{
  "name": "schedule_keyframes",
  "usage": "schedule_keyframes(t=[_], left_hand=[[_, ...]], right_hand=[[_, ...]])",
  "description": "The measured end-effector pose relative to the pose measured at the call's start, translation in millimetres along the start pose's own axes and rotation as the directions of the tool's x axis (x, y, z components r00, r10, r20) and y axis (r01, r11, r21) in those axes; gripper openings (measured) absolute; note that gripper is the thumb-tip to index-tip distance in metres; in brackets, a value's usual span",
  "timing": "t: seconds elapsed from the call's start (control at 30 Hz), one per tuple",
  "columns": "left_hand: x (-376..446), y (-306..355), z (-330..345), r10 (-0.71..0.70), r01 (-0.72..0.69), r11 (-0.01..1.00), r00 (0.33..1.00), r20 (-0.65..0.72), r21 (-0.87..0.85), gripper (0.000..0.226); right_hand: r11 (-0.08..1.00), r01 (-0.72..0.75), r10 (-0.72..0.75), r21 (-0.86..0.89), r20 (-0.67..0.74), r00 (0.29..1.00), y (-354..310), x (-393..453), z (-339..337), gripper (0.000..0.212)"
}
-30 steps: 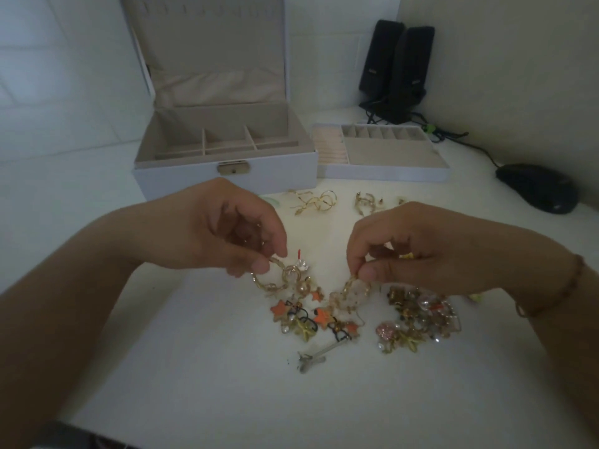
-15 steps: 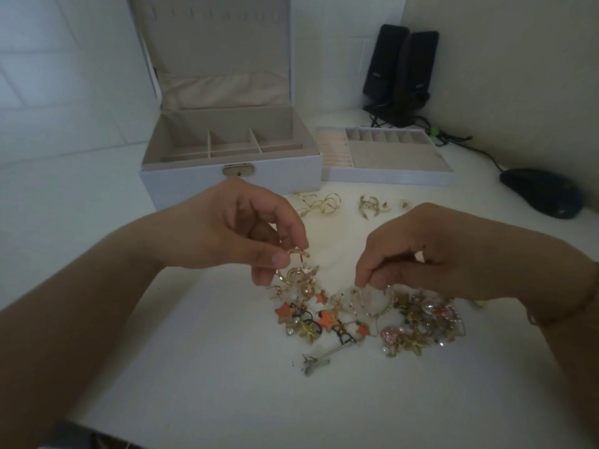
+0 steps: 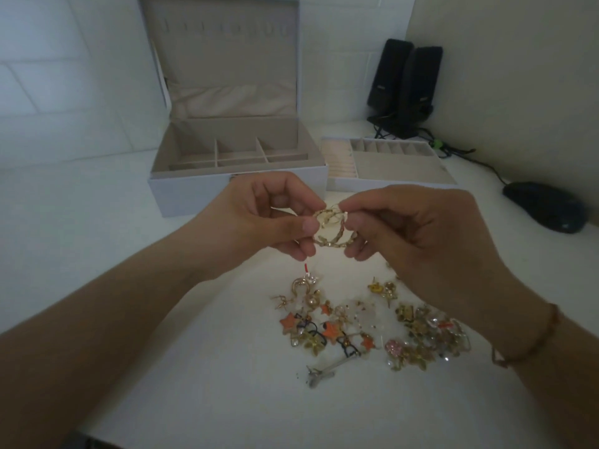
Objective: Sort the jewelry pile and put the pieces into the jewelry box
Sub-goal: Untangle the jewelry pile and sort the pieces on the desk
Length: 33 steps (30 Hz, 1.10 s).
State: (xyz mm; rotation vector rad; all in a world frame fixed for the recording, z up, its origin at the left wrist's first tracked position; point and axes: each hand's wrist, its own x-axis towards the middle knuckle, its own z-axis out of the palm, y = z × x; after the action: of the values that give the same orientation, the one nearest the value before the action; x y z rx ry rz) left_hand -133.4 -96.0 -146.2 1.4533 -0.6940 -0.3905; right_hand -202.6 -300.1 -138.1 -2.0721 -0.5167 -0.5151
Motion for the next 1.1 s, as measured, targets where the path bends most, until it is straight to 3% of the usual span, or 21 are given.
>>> schedule_keyframes(t=[0.1, 0.27, 0.43, 0.67, 0.73, 0.83, 0.93, 1.1], left_hand=[[-1, 0, -1, -0.005, 0.006, 0.999, 1.0, 0.011, -0.04, 0.018], [0, -1, 6, -0.02, 0.02, 0.999, 1.0, -0.009, -0.05, 0.016], [0, 1, 9, -0.023, 0.023, 0.997, 1.0, -0.011, -0.08, 0.018], [-2, -2, 15, 0.02, -0.019, 1.0, 0.996, 0.089, -0.021, 0.038], [-2, -2, 14, 0.033, -0.033, 0.999, 0.998, 0.055, -0.001, 0.045], [-1, 0, 7, 0.051, -0.05, 0.998, 0.998, -0.047, 0.025, 0.046], [0, 0, 2, 0.062, -0.054, 0.996, 0.992, -0.114, 0.078, 0.036], [2, -4, 1, 0.048, -0.019, 0.989, 0.98, -0.194, 0.148, 0.023]], right_hand=[[1.0, -0.022, 0.023, 0.011, -0.071, 0.997, -1, 2, -2, 0.018], [0.995, -0.084, 0.086, 0.058, -0.029, 0.996, -2, 1, 2, 0.023], [0.986, -0.135, 0.144, 0.097, -0.086, 0.986, -5, 1, 3, 0.021], [0.98, -0.165, 0.15, -0.111, -0.133, 0.98, -8, 5, -1, 0.016], [0.964, -0.232, 0.203, -0.128, -0.209, 0.957, 5, 13, -22, 0.014], [0.904, -0.405, 0.345, -0.136, -0.328, 0.88, 45, 25, -64, 0.008], [0.779, -0.558, 0.477, -0.285, -0.308, 0.823, 87, 25, -87, 0.007], [0.659, -0.59, 0.541, -0.467, -0.25, 0.803, 109, 25, -86, 0.006]])
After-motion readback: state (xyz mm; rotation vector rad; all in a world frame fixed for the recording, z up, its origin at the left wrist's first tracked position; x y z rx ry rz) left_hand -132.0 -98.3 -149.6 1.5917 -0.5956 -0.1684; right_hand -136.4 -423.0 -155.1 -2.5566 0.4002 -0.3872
